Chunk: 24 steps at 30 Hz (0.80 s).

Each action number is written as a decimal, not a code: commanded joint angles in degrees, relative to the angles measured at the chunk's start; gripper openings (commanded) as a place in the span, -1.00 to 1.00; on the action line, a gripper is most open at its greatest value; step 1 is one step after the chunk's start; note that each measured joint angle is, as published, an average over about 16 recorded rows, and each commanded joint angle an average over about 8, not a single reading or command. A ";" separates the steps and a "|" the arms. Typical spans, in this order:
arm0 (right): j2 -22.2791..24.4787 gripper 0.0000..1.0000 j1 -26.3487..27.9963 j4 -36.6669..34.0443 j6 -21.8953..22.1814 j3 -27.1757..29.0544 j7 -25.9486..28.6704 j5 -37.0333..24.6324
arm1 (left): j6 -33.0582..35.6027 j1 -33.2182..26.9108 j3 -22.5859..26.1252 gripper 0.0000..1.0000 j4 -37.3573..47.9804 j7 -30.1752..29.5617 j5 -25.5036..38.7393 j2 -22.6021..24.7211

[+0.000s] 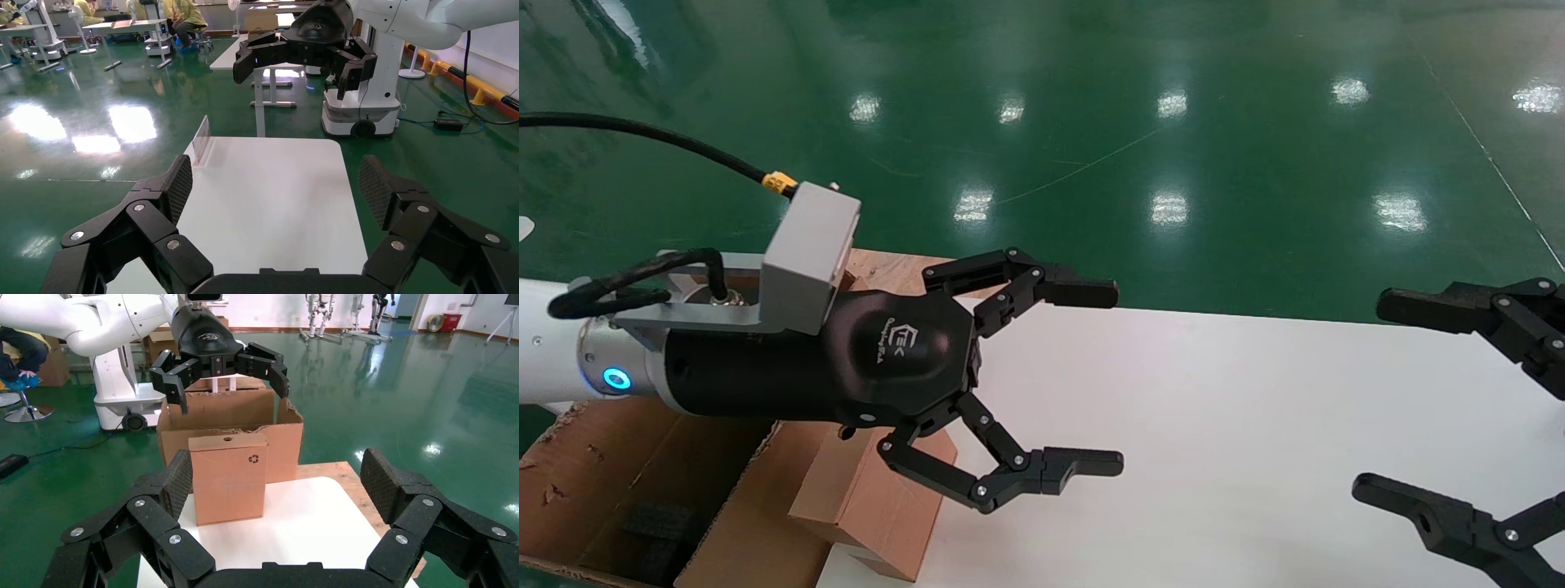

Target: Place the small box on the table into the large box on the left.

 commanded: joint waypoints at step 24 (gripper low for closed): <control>0.00 -1.00 0.00 -0.01 0.00 -0.01 0.00 0.00 | -4.54 -0.08 0.98 1.00 -1.71 -1.98 5.92 -2.36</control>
